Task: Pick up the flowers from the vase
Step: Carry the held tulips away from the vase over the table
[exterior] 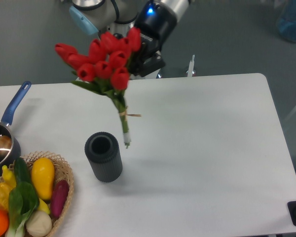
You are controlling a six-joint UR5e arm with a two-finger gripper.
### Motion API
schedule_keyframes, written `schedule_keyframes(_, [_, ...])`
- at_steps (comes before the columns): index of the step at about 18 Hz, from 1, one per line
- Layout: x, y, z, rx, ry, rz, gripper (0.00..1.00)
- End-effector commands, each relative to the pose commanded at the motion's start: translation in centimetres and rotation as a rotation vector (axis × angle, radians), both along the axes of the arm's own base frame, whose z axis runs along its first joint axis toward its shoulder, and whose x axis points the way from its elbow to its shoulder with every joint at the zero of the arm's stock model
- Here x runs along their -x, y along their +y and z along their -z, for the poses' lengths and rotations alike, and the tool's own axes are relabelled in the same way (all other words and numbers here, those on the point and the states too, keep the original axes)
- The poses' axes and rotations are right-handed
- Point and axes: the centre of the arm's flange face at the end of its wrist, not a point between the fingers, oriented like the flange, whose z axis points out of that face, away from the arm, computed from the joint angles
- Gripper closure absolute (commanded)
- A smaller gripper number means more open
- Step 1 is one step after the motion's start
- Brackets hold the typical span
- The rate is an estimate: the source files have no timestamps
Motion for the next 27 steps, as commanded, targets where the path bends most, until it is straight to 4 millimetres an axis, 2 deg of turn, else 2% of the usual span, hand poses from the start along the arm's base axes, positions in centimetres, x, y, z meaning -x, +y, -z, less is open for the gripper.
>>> schedule_keyframes(2, [1.8, -1.5, 0.5, 0.006, -0.002, -0.044, 1.00])
schedule_keyframes(6, [6.6, -4.0, 3.9, 0.071, -0.058, -0.143, 1.00])
schedule_keyframes(9, [9.9, -6.6, 6.4, 0.278, -0.010, -0.277, 1.00])
schedule_keyframes(12, [11.4, -7.6, 8.6, 0.424, 0.007, -0.338, 1.00])
schedule_keyframes(15, [13.2, -7.9, 11.5, 0.583, 0.012, -0.378, 1.00])
schedule_keyframes(16, [13.5, -7.6, 13.2, 0.641, 0.007, -0.379, 1.00])
schedule_keyframes(18, [13.1, -5.4, 14.4, 0.711, 0.035, -0.351, 1.00])
schedule_keyframes(20, [13.7, -4.2, 14.3, 0.740, 0.048, -0.349, 1.00])
schedule_keyframes(23, [14.1, -2.9, 16.2, 0.799, 0.057, -0.325, 1.00])
schedule_keyframes(24, [14.3, -3.0, 16.4, 0.837, 0.074, -0.337, 1.00])
schedule_keyframes(27, [14.3, -1.6, 16.4, 0.917, 0.124, -0.335, 1.00])
